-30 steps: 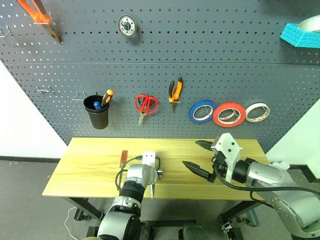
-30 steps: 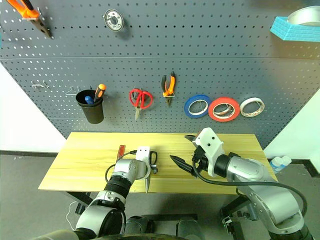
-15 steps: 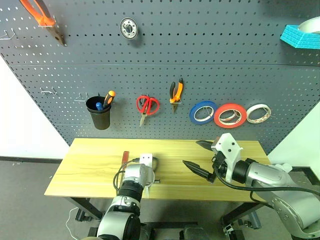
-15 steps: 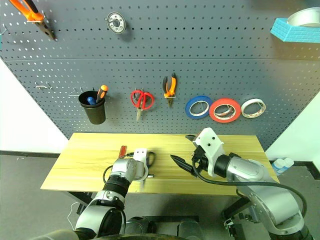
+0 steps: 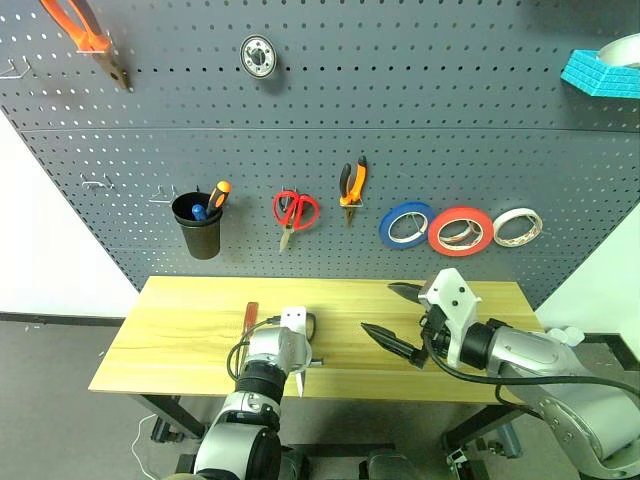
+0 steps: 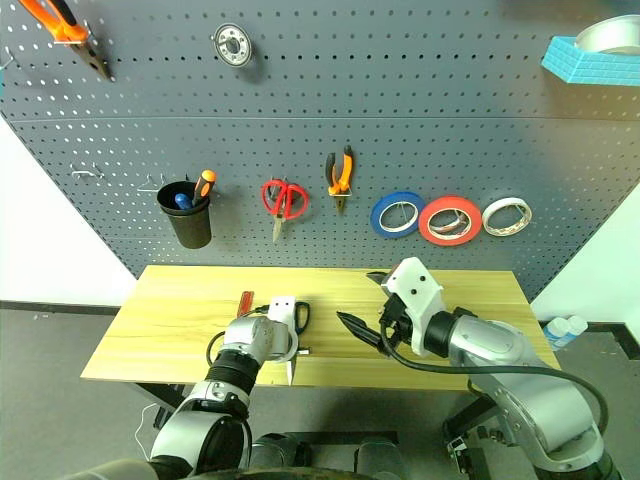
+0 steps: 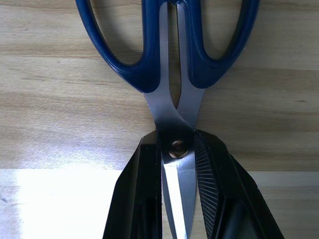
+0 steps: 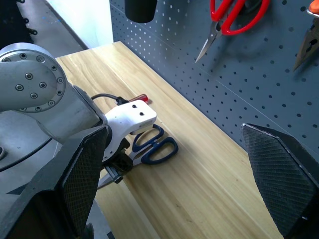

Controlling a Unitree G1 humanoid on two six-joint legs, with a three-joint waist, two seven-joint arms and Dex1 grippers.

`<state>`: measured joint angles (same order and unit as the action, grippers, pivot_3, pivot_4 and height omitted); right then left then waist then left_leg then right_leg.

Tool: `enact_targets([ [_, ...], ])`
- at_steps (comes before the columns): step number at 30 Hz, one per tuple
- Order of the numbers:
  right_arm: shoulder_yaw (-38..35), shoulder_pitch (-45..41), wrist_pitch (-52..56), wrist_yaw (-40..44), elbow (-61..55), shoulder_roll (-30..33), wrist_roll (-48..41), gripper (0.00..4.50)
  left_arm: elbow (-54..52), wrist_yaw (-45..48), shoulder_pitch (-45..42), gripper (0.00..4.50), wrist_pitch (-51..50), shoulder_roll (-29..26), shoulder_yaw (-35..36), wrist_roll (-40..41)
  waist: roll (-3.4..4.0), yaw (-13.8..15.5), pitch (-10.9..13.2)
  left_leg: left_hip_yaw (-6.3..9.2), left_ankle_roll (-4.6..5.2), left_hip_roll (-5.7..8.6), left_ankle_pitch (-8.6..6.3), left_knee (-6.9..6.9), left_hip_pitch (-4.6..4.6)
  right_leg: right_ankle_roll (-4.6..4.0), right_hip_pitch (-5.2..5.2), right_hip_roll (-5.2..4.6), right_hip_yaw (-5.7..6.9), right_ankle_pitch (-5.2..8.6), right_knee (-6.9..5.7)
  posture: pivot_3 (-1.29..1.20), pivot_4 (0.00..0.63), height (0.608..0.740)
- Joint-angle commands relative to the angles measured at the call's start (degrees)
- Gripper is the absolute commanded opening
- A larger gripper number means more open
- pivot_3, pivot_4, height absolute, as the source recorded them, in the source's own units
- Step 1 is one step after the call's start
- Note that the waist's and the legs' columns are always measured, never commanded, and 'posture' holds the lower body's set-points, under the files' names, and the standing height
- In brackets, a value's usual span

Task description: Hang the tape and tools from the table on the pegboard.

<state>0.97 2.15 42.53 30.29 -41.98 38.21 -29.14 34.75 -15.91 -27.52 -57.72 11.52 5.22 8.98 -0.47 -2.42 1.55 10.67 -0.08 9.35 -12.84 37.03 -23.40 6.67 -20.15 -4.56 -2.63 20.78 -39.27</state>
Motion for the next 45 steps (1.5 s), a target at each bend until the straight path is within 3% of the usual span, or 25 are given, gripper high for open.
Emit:
enact_targets([
  [1,-0.06,-1.02,-1.27,-0.12,-0.6,-0.56,0.67,4.5,-0.67,1.55,1.06,0.58,2.05,1.47,-2.43,-1.32,-0.03,0.0,0.02,0.0,0.0,0.0,0.0,0.0,0.0,0.0,-0.01,0.0,0.0,0.0,0.0,-0.12,0.0,0.718],
  [19,0.66,-1.14,-2.16,0.56,0.81,-1.04,2.64,4.5,-11.64,8.23,5.7,0.58,13.3,-2.55,-17.23,-11.1,-0.12,0.01,0.09,0.0,0.02,0.0,-0.02,-0.03,-0.08,0.0,-0.07,0.0,-0.03,0.0,0.04,-0.11,0.0,0.718],
  [30,-0.3,-1.74,-2.53,1.37,1.26,-1.68,2.34,4.5,-14.07,11.94,7.09,0.58,29.53,-11.6,-25.31,-20.29,-0.11,0.07,0.09,0.0,0.05,0.0,-0.03,-0.06,-0.08,-0.01,-0.08,0.0,-0.04,0.0,0.09,-0.11,0.0,0.718],
  [45,-8.24,-2.52,-3.61,5.04,1.35,-0.89,-2.94,4.5,-16.04,10.97,11.4,0.58,46.09,-18.79,-26.86,-27.94,-0.1,0.23,0.09,0.0,0.09,0.0,-0.03,-0.07,-0.09,-0.01,-0.08,-0.01,-0.05,0.01,0.1,-0.1,0.0,0.718],
])
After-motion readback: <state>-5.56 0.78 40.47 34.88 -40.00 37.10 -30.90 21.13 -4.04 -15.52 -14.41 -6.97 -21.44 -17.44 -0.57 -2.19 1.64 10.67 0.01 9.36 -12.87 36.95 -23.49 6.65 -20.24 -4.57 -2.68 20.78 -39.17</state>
